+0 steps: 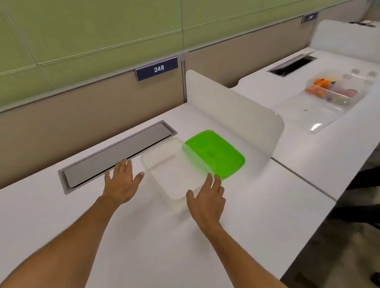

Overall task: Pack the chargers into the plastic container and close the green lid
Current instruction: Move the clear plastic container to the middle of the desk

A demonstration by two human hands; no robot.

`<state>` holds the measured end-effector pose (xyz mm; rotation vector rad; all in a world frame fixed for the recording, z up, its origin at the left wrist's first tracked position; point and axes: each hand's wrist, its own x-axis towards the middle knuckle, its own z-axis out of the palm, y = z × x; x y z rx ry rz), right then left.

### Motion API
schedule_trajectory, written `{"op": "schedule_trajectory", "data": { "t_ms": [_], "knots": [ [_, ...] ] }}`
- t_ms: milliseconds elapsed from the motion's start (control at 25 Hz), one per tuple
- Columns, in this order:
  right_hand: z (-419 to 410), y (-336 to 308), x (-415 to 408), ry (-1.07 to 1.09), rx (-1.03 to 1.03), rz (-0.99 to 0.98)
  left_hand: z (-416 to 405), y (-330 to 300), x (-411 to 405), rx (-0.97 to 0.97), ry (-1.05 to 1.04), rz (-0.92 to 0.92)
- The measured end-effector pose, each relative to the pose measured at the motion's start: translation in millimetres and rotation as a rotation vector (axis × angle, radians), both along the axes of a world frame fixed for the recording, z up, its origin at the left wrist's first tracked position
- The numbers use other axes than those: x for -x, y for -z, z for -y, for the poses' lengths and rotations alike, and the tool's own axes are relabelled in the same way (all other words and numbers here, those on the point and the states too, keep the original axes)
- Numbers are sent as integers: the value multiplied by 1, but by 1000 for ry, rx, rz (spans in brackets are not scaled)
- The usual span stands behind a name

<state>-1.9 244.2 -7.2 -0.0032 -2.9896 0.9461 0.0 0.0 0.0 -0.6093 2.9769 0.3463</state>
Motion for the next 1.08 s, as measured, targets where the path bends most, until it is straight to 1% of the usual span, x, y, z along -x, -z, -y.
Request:
{"op": "schedule_trajectory", "data": {
  "t_ms": [120,200,280,400,520,600,800,960,1080],
  "knots": [
    [1,2,2,167,207,165,-2,7,15,-47,-3,27],
    [4,5,4,211,292,274,-5,15,23,-90,0,38],
    [8,6,9,248,366,328,-7,18,32,-165,-23,35],
    [13,8,10,261,433,346,-9,17,44,-334,-92,1],
    [17,10,10,263,483,346,-9,13,55,-600,-190,-23],
    [19,11,12,270,502,344,-9,8,60,-768,-251,-13],
    [25,10,11,261,474,317,-1,1,68,-1001,-290,-72],
    [31,3,13,224,429,265,11,-8,56,-1007,-342,-148],
    [39,-4,20,153,412,229,22,-19,40,-1033,-412,-255]
  ]
}}
